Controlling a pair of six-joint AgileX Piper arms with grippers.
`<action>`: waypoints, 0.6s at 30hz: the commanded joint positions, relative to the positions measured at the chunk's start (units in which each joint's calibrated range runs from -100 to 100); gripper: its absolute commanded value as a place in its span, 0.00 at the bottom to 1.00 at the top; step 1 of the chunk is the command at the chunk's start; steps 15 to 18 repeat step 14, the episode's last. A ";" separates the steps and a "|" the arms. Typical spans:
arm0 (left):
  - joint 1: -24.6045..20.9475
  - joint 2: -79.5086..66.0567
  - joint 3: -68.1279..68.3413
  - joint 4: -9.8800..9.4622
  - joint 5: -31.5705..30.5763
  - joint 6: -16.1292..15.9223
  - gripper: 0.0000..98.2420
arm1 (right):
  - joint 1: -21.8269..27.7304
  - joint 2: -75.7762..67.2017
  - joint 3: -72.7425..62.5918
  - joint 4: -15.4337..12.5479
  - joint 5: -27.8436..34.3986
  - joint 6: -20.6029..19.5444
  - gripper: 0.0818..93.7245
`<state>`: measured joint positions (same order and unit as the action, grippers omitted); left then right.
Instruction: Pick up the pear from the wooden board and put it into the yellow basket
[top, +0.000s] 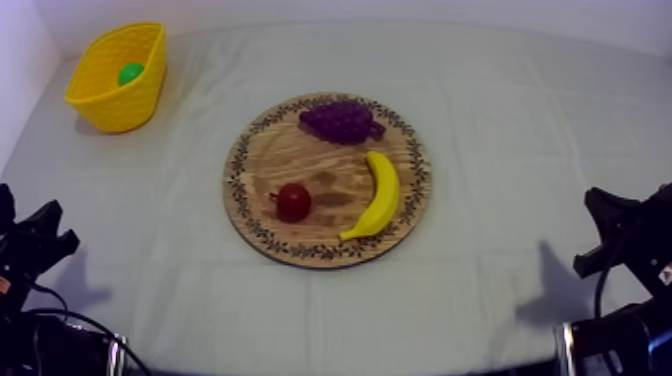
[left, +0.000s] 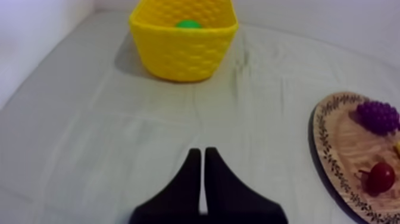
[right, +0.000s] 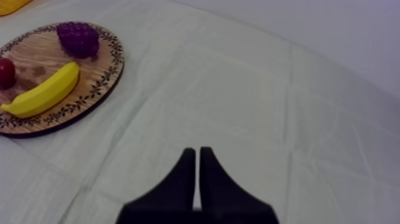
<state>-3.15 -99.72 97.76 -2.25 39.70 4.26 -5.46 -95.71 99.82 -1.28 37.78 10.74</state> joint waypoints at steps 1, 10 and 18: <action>0.00 -0.06 1.04 -0.02 -3.92 1.56 0.00 | -0.05 -0.04 -0.05 -0.01 0.04 -0.02 0.00; 0.00 -0.11 1.98 -0.02 -6.84 3.74 0.00 | -0.05 -0.04 -0.05 -0.01 0.04 -0.02 0.00; 0.00 -0.11 2.01 -0.03 -6.93 3.86 0.00 | -0.05 -0.04 -0.05 -0.01 0.04 -0.02 0.00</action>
